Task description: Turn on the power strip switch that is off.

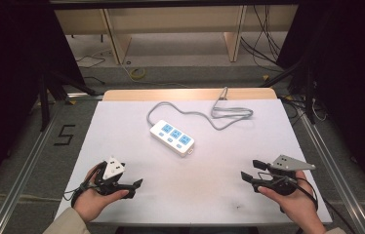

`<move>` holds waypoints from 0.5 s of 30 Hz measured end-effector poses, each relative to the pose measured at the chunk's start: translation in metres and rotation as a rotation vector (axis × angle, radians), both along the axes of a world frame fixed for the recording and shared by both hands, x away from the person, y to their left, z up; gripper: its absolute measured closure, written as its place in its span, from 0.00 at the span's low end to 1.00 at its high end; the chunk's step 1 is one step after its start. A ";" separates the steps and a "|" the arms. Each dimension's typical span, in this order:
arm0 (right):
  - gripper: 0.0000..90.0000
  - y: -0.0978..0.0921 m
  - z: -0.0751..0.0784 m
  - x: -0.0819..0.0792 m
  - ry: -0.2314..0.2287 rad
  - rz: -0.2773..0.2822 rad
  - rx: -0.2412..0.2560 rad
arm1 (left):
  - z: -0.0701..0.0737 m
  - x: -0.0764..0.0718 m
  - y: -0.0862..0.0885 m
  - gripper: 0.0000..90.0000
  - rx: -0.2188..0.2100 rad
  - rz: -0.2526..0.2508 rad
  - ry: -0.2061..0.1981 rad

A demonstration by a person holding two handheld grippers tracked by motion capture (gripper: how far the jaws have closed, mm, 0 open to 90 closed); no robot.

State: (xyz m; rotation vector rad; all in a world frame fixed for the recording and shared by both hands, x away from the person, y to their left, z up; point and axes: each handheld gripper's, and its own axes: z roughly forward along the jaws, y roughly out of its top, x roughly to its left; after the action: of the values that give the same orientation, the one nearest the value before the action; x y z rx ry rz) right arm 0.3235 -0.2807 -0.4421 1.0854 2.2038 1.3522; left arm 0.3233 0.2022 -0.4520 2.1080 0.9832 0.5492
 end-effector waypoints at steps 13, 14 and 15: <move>0.39 0.001 0.000 0.001 0.001 0.002 -0.003 | 0.009 0.002 -0.003 0.89 -0.013 -0.013 -0.018; 0.39 0.001 0.000 0.002 -0.001 0.002 -0.004 | 0.009 0.002 -0.004 0.93 -0.013 -0.011 -0.019; 0.39 0.001 0.000 0.002 -0.002 0.002 -0.004 | 0.009 0.002 -0.004 0.96 -0.013 -0.011 -0.019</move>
State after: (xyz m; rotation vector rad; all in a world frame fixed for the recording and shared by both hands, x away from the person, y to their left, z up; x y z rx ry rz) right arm 0.3250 -0.2793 -0.4420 1.0806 2.2062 1.3479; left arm 0.3256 0.1984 -0.4426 2.0917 0.9616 0.5546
